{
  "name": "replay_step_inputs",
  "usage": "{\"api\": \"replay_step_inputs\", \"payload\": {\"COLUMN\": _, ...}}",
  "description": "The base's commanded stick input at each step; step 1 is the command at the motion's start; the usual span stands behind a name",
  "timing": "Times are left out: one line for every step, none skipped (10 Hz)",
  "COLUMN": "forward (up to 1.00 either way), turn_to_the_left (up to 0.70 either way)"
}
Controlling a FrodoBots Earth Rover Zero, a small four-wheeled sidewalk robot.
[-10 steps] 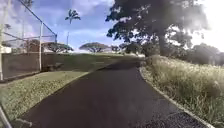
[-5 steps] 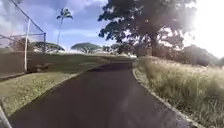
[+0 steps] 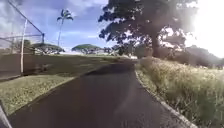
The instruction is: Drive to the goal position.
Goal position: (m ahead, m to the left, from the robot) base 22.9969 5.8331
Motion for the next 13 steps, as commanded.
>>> {"api": "replay_step_inputs", "payload": {"forward": 0.70, "turn_to_the_left": 0.00}}
{"api": "replay_step_inputs", "payload": {"forward": 0.70, "turn_to_the_left": 0.00}}
{"api": "replay_step_inputs", "payload": {"forward": 0.70, "turn_to_the_left": 0.00}}
{"api": "replay_step_inputs", "payload": {"forward": 0.70, "turn_to_the_left": 0.00}}
{"api": "replay_step_inputs", "payload": {"forward": 0.70, "turn_to_the_left": 0.00}}
{"api": "replay_step_inputs", "payload": {"forward": 0.70, "turn_to_the_left": 0.00}}
{"api": "replay_step_inputs", "payload": {"forward": 0.70, "turn_to_the_left": 0.00}}
{"api": "replay_step_inputs", "payload": {"forward": 0.70, "turn_to_the_left": 0.00}}
{"api": "replay_step_inputs", "payload": {"forward": 0.70, "turn_to_the_left": 0.00}}
{"api": "replay_step_inputs", "payload": {"forward": 0.70, "turn_to_the_left": 0.00}}
{"api": "replay_step_inputs", "payload": {"forward": 0.70, "turn_to_the_left": 0.00}}
{"api": "replay_step_inputs", "payload": {"forward": 0.70, "turn_to_the_left": 0.00}}
{"api": "replay_step_inputs", "payload": {"forward": 0.70, "turn_to_the_left": 0.00}}
